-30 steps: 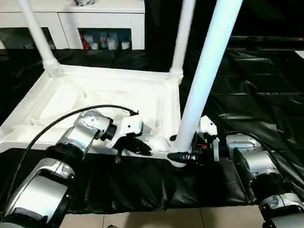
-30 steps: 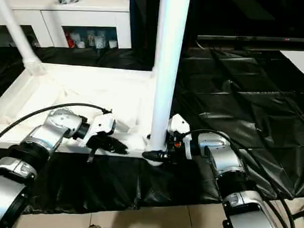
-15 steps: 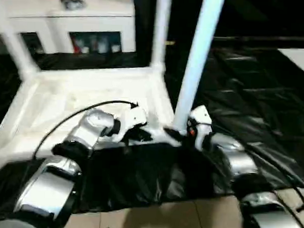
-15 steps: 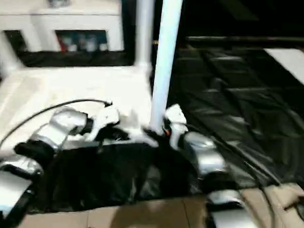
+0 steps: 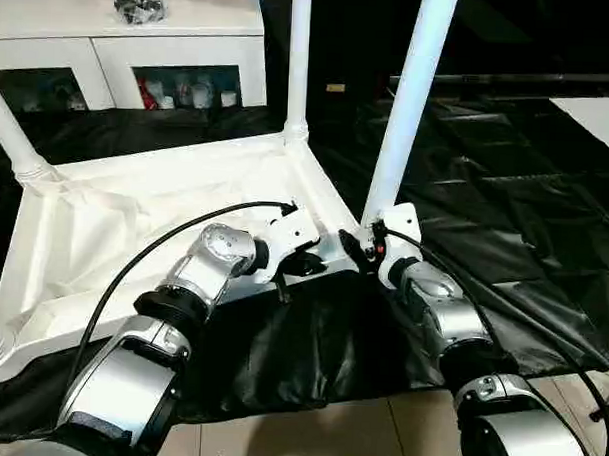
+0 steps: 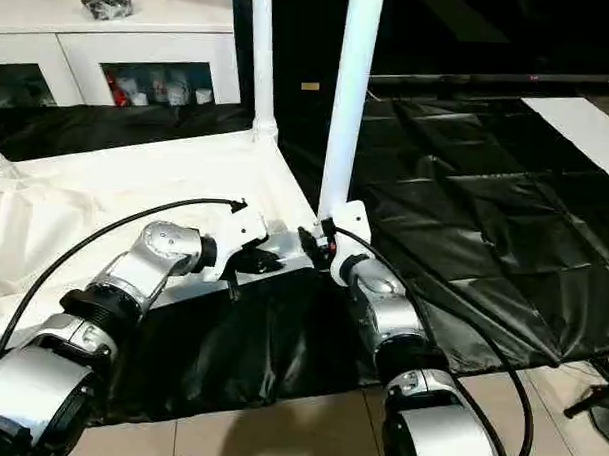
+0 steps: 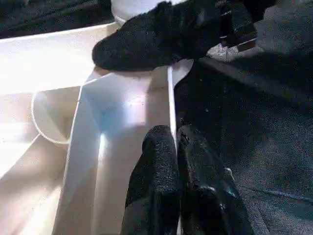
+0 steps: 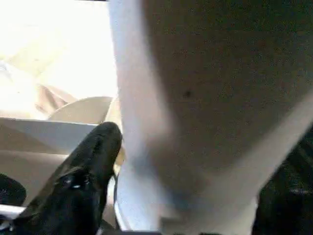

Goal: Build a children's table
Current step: Rotate leg to tighten

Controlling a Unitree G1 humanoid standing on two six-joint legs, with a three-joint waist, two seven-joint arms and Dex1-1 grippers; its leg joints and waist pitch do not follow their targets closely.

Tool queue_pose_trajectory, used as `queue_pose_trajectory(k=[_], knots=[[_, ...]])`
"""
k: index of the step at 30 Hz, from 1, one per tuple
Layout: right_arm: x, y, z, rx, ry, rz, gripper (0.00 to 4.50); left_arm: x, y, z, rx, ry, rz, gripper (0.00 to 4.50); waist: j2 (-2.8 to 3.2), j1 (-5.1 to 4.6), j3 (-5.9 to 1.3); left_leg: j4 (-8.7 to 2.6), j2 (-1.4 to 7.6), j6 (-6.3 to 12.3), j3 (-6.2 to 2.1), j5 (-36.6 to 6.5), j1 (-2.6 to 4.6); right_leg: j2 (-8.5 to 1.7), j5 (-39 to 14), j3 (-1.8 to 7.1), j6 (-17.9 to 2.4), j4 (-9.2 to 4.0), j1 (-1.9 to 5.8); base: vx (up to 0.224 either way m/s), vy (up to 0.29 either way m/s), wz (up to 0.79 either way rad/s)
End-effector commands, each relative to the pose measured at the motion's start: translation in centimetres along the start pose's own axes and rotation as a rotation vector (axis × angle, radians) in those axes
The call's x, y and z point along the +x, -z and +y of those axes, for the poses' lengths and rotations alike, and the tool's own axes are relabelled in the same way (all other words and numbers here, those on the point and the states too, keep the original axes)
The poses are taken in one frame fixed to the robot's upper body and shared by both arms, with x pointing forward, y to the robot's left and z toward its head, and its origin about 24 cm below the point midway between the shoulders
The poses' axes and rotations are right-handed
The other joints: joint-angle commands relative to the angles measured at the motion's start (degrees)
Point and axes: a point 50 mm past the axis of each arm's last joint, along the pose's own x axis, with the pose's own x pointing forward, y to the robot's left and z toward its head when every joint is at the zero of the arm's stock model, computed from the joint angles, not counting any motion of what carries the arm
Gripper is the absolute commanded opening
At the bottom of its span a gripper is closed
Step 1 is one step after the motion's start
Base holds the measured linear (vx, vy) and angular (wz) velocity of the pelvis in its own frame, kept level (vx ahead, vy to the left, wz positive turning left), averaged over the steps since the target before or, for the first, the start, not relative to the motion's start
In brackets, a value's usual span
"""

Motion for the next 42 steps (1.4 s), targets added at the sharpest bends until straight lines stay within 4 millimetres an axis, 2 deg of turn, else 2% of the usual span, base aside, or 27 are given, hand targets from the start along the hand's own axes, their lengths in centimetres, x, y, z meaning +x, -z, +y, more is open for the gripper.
queue_pose_trajectory(k=[1,3,4,5,6,8,9,11,12,14,18,20,21,23,25,26,31,33,38,41,42], knots=[[0.6,0.1,2.5,-0.046,-0.183,0.021,3.89,1.4,-2.8,-1.4,0.125,0.119,-0.096,0.00,-0.17,-0.20,-3.17,-5.04,2.98,0.54,-1.97,-25.2,1.63,-3.27,-22.6,1.99,-9.2,-4.69,1.10,0.000,0.000,0.00],[-0.5,0.0,1.8,-0.104,-0.334,0.015,3.89,0.2,-2.0,-1.1,0.168,0.163,-0.085,0.00,-0.19,-0.03,-3.28,-4.90,2.96,1.56,-1.77,-23.6,1.40,-3.26,-19.5,2.05,-10.3,-4.41,1.45,0.000,0.000,0.00],[-0.7,0.1,1.8,-0.112,-0.354,0.015,3.89,0.1,-1.9,-1.1,0.173,0.169,-0.084,0.00,-0.28,0.24,-3.51,-4.68,3.13,3.12,-1.51,-20.0,0.99,-3.32,-14.8,2.15,-11.5,-3.77,1.97,0.000,0.000,0.00],[-0.7,0.1,1.8,-0.112,-0.354,0.015,3.89,0.1,-1.9,-1.1,0.173,0.169,-0.084,0.00,-0.28,0.24,-3.51,-4.68,3.13,3.12,-1.51,-20.0,0.99,-3.32,-14.8,2.15,-11.5,-3.77,1.97,0.000,0.000,0.00],[-1.2,0.1,1.8,-0.131,-0.435,0.019,3.89,-0.3,-1.7,-1.0,0.177,0.191,-0.084,0.00,-0.31,0.38,-3.52,-4.48,3.09,3.75,-1.26,-18.4,1.02,-3.32,-13.5,2.10,-12.3,-3.63,1.94,0.000,0.000,0.00],[-1.5,0.1,1.7,-0.138,-0.474,0.024,3.89,-0.4,-1.6,-1.0,0.177,0.203,-0.085,0.00,-0.32,0.97,-3.61,-4.11,3.19,4.69,-0.93,-16.4,1.19,-3.29,-11.9,2.20,-13.2,-3.30,1.91,0.050,-0.032,0.06],[-2.1,0.2,1.7,-0.154,-0.552,0.036,3.89,-0.8,-1.5,-0.9,0.179,0.227,-0.085,0.00,-0.26,1.18,-3.81,-4.01,3.21,5.21,-1.00,-14.2,0.88,-3.34,-10.1,1.98,-13.8,-2.93,2.41,0.000,0.000,0.00],[-3.2,0.4,1.6,-0.178,-0.687,0.063,3.89,-1.5,-1.2,-0.7,0.186,0.263,-0.083,0.00,-0.22,2.02,-3.90,-3.71,3.37,6.17,-0.78,-12.0,0.99,-3.20,-7.4,1.90,-14.1,-2.60,2.43,0.000,0.000,0.00],[-3.7,0.4,1.5,-0.198,-0.747,0.076,3.89,-1.7,-1.2,-0.5,0.185,0.275,-0.082,0.00,-0.25,2.49,-3.97,-3.57,3.54,6.89,-0.66,-10.8,1.12,-3.03,-4.5,1.82,-15.0,-2.19,2.45,0.000,0.000,0.00],[-4.2,0.4,1.3,-0.218,-0.816,0.095,3.89,-2.0,-1.2,-0.4,0.184,0.292,-0.080,0.00,-0.31,2.73,-3.98,-3.57,3.60,6.99,-0.60,-10.1,1.16,-3.08,-3.3,1.84,-15.7,-1.95,2.46,0.000,0.000,0.00],[-4.9,0.4,1.3,-0.244,-0.922,0.133,3.89,-2.3,-1.2,-0.4,0.164,0.348,-0.093,0.00,-0.49,3.13,-3.75,-3.77,3.63,6.21,-0.65,-11.5,1.30,-3.15,-6.6,1.78,-15.5,-2.29,2.45,0.000,0.000,0.00],[-4.9,0.4,1.4,-0.253,-0.936,0.143,3.89,-2.3,-1.3,-0.4,0.154,0.359,-0.100,0.00,-0.38,3.16,-3.54,-4.10,3.77,4.52,-0.73,-14.3,1.49,-3.23,-11.2,1.88,-14.7,-2.69,2.26,0.000,0.000,0.00],[-5.0,0.4,1.3,-0.258,-0.949,0.148,3.64,-2.4,-1.3,-0.4,0.151,0.368,-0.107,0.00,-0.37,3.16,-3.51,-4.15,3.80,4.12,-0.72,-14.8,1.54,-3.24,-11.9,1.92,-14.6,-2.75,2.19,0.000,0.000,0.00],[-5.1,0.4,1.5,-0.269,-0.977,0.161,3.56,-2.4,-1.2,-0.4,0.160,0.384,-0.097,0.00,-0.47,3.15,-3.48,-4.23,3.75,3.33,-0.68,-15.8,1.74,-3.20,-13.6,1.98,-14.0,-2.95,2.04,0.000,0.000,0.00],[-5.2,0.4,1.9,-0.273,-1.023,0.174,3.43,-2.5,-1.1,-0.4,0.180,0.411,-0.077,0.00,-0.59,3.19,-3.47,-4.23,3.68,3.35,-0.70,-15.5,1.59,-3.29,-14.1,2.04,-13.5,-2.97,2.20,0.000,0.000,0.00],[-5.2,0.4,1.9,-0.274,-1.025,0.174,3.21,-2.5,-1.1,-0.5,0.181,0.414,-0.075,0.00,-0.54,3.18,-3.51,-4.24,3.72,3.43,-0.71,-15.3,1.59,-3.33,-13.7,2.06,-13.5,-2.90,2.22,0.000,0.000,0.00],[-5.3,0.2,2.2,-0.263,-1.051,0.168,3.02,-2.6,-0.8,-0.5,0.192,0.435,-0.056,0.00,-0.55,3.23,-3.63,-4.07,3.69,3.88,-0.64,-13.7,1.47,-3.33,-11.5,2.02,-14.0,-2.67,2.24,0.000,0.000,0.00],[-5.4,0.2,2.2,-0.259,-1.055,0.169,2.81,-2.6,-0.8,-0.5,0.193,0.433,-0.055,0.00,-0.58,3.25,-3.65,-4.02,3.65,4.02,-0.64,-13.5,1.44,-3.36,-11.5,1.98,-14.1,-2.66,2.29,0.000,0.000,0.00],[-5.3,0.4,2.1,-0.238,-0.997,0.137,2.75,-2.6,-0.6,-0.4,0.177,0.399,-0.068,0.00,-0.59,3.36,-3.68,-3.97,3.70,4.28,-0.60,-12.8,1.49,-3.32,-10.7,2.00,-14.2,-2.58,2.26,0.000,0.000,0.00],[-4.8,0.6,1.9,-0.194,-0.851,0.093,2.74,-2.3,-0.4,-0.2,0.160,0.326,-0.062,0.00,-0.48,3.37,-3.47,-4.18,3.77,3.55,-0.62,-14.3,1.60,-3.34,-13.2,2.03,-13.6,-2.84,2.03,0.000,0.000,0.00],[-4.3,0.8,1.8,-0.182,-0.767,0.096,2.74,-2.1,-0.5,-0.1,0.146,0.289,-0.058,0.00,-0.61,3.19,-3.32,-4.37,3.69,2.22,-0.76,-16.7,1.76,-3.42,-17.5,1.97,-12.5,-3.26,1.96,0.000,0.000,0.00]])
